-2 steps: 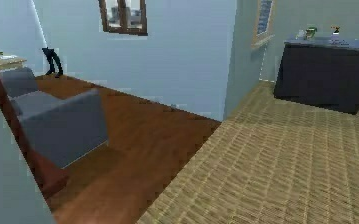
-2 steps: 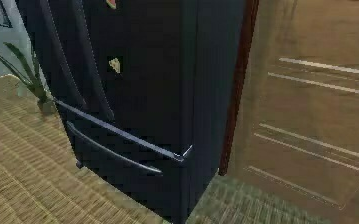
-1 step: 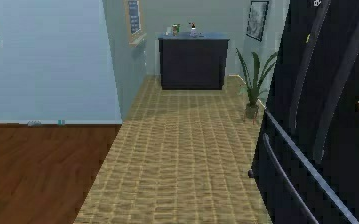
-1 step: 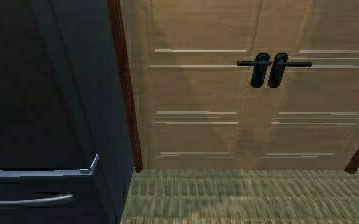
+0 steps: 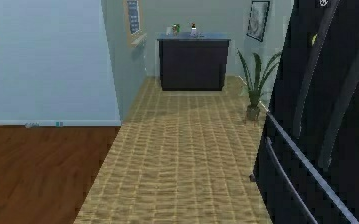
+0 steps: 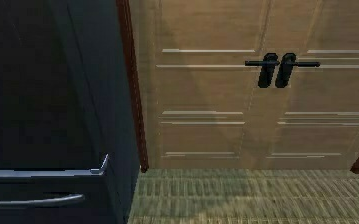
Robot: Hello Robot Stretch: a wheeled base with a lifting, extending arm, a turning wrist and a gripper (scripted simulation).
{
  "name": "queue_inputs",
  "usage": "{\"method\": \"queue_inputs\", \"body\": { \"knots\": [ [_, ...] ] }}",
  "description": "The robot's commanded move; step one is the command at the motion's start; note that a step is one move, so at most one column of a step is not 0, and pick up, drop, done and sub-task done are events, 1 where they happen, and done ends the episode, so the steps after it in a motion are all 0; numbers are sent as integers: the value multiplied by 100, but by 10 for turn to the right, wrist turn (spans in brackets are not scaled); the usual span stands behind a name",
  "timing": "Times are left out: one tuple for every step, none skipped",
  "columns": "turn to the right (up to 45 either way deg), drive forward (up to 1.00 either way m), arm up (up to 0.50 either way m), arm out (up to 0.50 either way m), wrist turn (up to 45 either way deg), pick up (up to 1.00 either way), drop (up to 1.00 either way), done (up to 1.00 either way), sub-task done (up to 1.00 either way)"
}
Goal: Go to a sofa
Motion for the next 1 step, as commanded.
{"method": "queue_inputs", "body": {
  "knots": [
    [0,45,0,0,0,0,0,0,0]
  ]
}}
